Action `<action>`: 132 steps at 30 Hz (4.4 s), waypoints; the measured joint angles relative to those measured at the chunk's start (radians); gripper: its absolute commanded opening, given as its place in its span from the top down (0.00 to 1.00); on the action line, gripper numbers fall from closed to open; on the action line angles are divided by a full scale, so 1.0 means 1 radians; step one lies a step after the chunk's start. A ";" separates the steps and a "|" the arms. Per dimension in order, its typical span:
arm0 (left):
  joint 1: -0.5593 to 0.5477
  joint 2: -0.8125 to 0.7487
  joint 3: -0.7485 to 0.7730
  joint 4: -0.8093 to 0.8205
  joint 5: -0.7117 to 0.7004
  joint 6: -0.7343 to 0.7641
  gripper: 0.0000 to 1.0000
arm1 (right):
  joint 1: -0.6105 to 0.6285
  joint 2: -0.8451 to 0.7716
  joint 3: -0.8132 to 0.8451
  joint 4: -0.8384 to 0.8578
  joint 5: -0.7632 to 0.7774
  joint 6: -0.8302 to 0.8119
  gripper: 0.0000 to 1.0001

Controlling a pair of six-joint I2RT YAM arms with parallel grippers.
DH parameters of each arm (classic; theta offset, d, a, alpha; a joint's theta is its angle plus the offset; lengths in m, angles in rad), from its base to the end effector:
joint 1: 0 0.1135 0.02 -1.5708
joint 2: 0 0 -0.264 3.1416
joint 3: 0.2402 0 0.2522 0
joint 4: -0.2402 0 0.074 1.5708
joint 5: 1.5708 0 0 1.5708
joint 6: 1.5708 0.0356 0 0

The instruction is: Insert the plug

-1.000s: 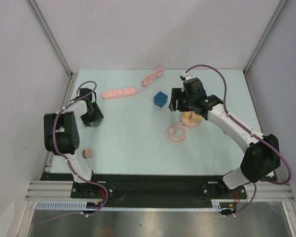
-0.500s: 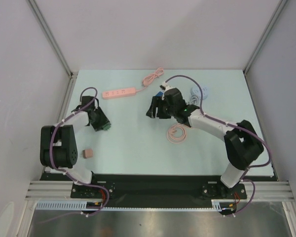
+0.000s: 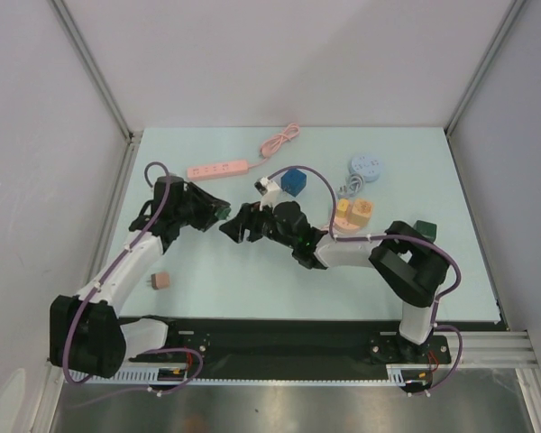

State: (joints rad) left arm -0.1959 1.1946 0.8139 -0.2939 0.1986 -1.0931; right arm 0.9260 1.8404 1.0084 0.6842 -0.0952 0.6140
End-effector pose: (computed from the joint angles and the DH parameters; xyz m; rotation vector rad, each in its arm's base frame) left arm 0.2515 -0.0571 0.2557 -0.9339 2.2045 -0.8811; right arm 0.2424 0.3280 0.2112 -0.3676 1.8416 1.1903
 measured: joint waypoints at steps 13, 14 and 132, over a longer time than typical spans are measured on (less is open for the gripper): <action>-0.105 -0.079 0.000 0.007 -0.019 -0.154 1.00 | 0.033 0.000 -0.003 0.186 0.142 -0.058 0.44; -0.114 -0.081 0.000 0.008 -0.020 -0.164 1.00 | 0.033 0.000 -0.003 0.189 0.145 -0.064 0.54; 0.098 0.705 0.900 -0.256 -0.097 1.695 1.00 | -0.464 -0.409 -0.169 -0.332 -0.445 -0.098 0.44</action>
State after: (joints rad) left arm -0.0975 1.8992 1.7142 -0.5503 0.1017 0.6018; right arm 0.4622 1.4311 0.8391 0.3523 -0.5400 0.5159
